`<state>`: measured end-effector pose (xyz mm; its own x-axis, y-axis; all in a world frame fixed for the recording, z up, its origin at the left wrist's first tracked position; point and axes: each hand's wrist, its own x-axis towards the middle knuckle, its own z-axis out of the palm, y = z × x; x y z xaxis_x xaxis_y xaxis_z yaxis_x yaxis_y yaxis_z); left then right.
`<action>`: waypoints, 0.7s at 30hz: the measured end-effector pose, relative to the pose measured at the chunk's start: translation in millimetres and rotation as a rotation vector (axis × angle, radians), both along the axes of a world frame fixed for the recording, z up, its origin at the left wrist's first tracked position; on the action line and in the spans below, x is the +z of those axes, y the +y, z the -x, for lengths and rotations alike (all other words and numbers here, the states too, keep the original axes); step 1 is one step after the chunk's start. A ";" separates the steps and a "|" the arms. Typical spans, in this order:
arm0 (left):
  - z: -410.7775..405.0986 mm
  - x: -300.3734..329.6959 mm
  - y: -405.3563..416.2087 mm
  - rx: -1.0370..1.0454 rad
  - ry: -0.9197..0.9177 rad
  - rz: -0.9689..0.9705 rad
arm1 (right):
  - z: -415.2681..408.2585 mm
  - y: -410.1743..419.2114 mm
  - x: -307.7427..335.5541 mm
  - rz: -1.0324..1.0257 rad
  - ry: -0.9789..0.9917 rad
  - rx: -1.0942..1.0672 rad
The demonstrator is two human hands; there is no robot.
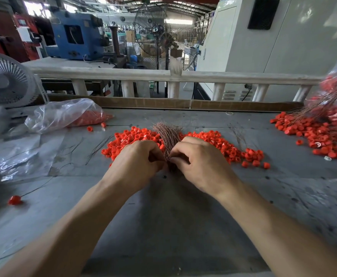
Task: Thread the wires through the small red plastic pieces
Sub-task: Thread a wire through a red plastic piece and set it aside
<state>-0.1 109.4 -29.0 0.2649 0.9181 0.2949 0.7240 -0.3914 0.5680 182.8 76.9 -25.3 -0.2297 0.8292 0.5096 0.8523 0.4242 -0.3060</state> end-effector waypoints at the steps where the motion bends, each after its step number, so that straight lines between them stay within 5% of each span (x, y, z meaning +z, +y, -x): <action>1: 0.3 -0.3 0.4 0.001 -0.006 -0.002 | 0.4 -0.3 0.6 -0.003 0.004 0.002; 15: -3.8 9.9 -7.4 -0.183 -0.345 -0.162 | 2.5 -6.7 10.5 -0.246 0.314 0.154; 21: -3.1 16.0 -6.9 -0.281 -0.751 0.074 | 0.3 -7.1 4.3 0.143 0.670 0.219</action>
<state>3.0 102.4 -13.0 0.2439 0.8705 0.4274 0.0180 -0.4447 0.8955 182.5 69.8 -21.0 -0.0744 0.8689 0.4894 0.3612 0.4809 -0.7989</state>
